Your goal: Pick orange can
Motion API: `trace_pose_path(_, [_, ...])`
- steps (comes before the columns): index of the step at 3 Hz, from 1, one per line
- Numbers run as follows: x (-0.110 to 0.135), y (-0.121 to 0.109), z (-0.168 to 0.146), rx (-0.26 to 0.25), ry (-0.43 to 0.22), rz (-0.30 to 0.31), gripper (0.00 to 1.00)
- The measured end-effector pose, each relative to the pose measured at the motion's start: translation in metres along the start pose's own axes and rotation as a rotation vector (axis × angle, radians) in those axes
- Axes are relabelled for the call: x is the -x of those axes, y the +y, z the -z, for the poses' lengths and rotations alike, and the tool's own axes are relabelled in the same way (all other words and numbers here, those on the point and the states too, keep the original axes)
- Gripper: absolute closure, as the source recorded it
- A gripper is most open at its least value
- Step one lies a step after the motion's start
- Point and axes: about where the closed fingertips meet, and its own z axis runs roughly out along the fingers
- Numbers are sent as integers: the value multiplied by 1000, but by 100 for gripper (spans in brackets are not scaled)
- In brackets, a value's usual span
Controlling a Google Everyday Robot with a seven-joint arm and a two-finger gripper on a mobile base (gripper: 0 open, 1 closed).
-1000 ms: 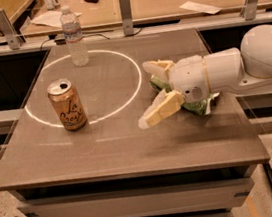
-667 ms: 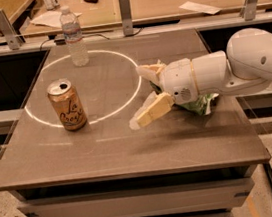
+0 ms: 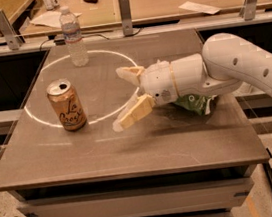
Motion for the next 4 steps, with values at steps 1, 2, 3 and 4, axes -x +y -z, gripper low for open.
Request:
trace_pose_path(1, [7, -4, -22, 33, -16, 26, 0])
trace_pose_path(2, [4, -9, -44, 48, -26, 17, 0])
trace_pose_path(3, [1, -13, -66, 75, -51, 7, 0])
trace_pose_path(4, [5, -17, -86, 112, -82, 24, 0])
